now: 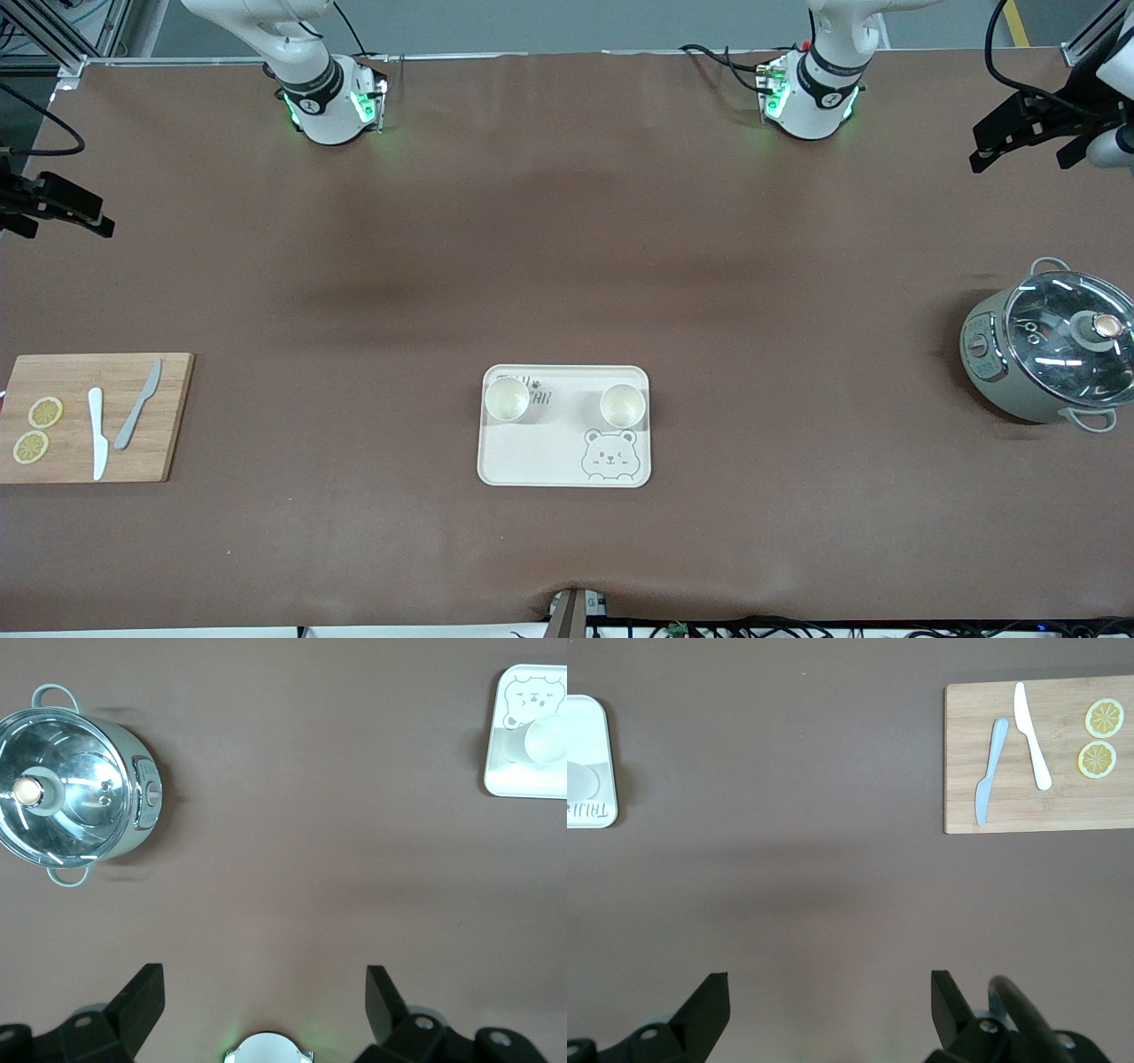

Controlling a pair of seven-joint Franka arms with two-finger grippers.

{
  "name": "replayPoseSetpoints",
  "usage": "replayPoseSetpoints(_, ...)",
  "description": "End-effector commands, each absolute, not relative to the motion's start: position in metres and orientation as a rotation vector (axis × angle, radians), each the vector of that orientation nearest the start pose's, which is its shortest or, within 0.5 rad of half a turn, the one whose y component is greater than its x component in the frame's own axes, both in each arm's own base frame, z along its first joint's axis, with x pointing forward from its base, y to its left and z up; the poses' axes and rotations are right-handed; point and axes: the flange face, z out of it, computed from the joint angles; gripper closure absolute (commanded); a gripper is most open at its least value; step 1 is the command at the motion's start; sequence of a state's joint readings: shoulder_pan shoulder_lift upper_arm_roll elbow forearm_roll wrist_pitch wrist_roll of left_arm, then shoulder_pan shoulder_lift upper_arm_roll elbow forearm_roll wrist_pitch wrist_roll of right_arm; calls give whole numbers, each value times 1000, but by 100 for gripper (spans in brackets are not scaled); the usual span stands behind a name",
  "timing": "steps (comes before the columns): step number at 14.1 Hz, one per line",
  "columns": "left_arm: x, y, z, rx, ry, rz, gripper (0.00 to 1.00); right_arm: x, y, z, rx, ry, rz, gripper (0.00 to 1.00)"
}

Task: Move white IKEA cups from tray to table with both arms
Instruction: 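Move the left gripper from rest toward the cup on the tray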

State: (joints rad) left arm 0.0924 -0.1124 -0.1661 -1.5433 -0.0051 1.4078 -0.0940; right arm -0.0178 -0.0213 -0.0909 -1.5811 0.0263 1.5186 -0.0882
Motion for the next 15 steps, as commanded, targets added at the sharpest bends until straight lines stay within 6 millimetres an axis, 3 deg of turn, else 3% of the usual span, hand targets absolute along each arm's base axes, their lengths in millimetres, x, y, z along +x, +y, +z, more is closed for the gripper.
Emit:
replayPoseSetpoints(1, 503, -40, 682, -3112, -4, 25, 0, 541, -59, 631, -3087, 54, 54, 0)
replayPoseSetpoints(5, 524, -42, 668, -3117, 11, 63, 0, 541, -60, 630, -3087, 56, 56, 0)
replayPoseSetpoints(8, 555, -57, 628, -3139, 22, 113, 0, 541, -60, 631, -3087, 56, 54, 0)
replayPoseSetpoints(12, 597, -119, 564, -3163, 24, 93, 0, 546, -59, 622, -3088, 40, 77, 0)
replayPoseSetpoints(15, 616, -190, 505, -3168, -87, 84, 0, 550, -59, 619, -3099, 27, 79, 0)
